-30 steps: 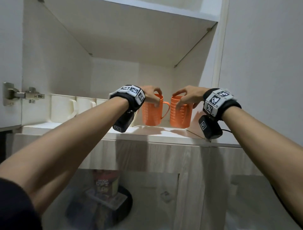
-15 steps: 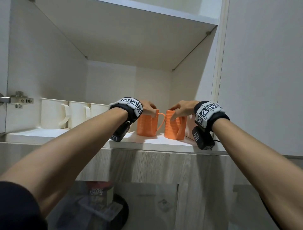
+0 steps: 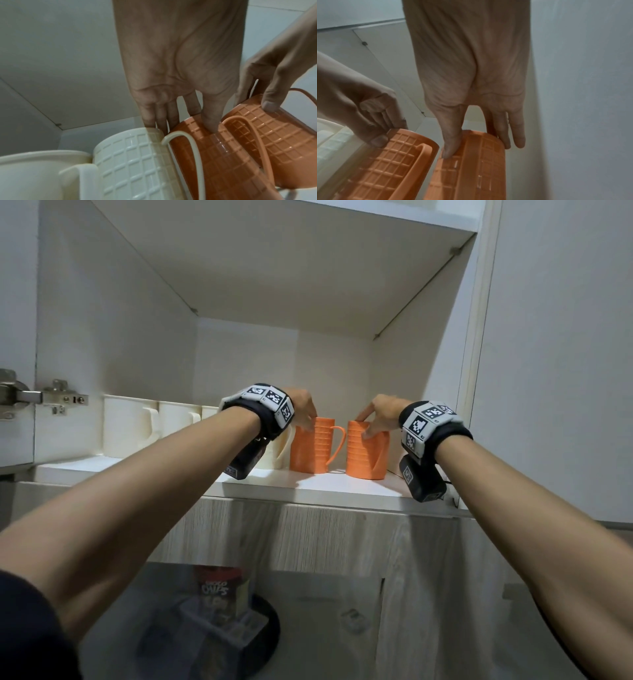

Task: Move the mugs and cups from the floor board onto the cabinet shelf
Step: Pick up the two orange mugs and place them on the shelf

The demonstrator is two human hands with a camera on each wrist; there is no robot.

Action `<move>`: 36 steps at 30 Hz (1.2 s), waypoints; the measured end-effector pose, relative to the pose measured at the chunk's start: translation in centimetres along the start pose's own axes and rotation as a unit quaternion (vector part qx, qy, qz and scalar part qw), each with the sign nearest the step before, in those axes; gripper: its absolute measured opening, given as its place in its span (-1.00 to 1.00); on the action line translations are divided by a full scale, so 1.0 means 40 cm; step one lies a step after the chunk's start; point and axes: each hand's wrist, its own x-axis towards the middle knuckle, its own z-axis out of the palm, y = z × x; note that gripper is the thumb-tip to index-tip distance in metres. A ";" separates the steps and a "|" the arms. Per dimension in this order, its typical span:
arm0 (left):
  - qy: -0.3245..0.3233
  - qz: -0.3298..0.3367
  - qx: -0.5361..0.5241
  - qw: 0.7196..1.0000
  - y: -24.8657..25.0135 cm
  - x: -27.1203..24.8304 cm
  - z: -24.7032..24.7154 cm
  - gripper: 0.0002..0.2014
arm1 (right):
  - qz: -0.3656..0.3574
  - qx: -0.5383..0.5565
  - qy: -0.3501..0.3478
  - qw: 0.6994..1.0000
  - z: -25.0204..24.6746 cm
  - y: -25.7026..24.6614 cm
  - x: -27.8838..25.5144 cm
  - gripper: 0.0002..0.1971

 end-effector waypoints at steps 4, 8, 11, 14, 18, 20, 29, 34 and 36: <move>0.013 0.001 0.010 1.000 -0.010 0.008 0.007 -0.70 | -0.005 0.016 0.001 1.000 0.011 -0.010 0.021 -0.52; 0.031 -0.003 0.001 1.000 -0.014 0.010 0.011 -0.66 | -0.028 0.045 -0.009 0.999 0.019 -0.011 0.028 -0.55; 0.038 -0.003 -0.013 0.999 -0.022 0.013 0.016 -0.66 | -0.032 0.077 -0.027 0.996 0.021 -0.010 0.031 -0.57; 0.048 -0.003 -0.017 0.999 -0.027 0.015 0.020 -0.66 | -0.040 0.102 -0.038 0.993 0.024 -0.011 0.032 -0.61; 0.060 -0.005 -0.026 0.998 -0.034 0.013 0.020 -0.63 | -0.046 0.114 -0.048 0.991 0.022 -0.011 0.033 -0.63; 0.062 -0.011 -0.038 0.997 -0.038 0.012 0.019 -0.60 | -0.041 0.111 -0.052 0.992 0.022 -0.011 0.036 -0.63; 0.038 -0.045 -0.088 0.994 -0.070 -0.007 -0.008 -0.41 | -0.049 0.092 0.008 0.994 0.015 -0.026 0.041 -0.63; 0.039 -0.033 -0.059 0.997 -0.073 -0.019 -0.004 -0.53 | -0.031 0.112 0.036 0.993 0.023 -0.028 0.037 -0.72; 0.044 -0.029 -0.048 0.997 -0.071 -0.022 -0.001 -0.57 | -0.031 0.116 0.041 0.992 0.025 -0.037 0.034 -0.69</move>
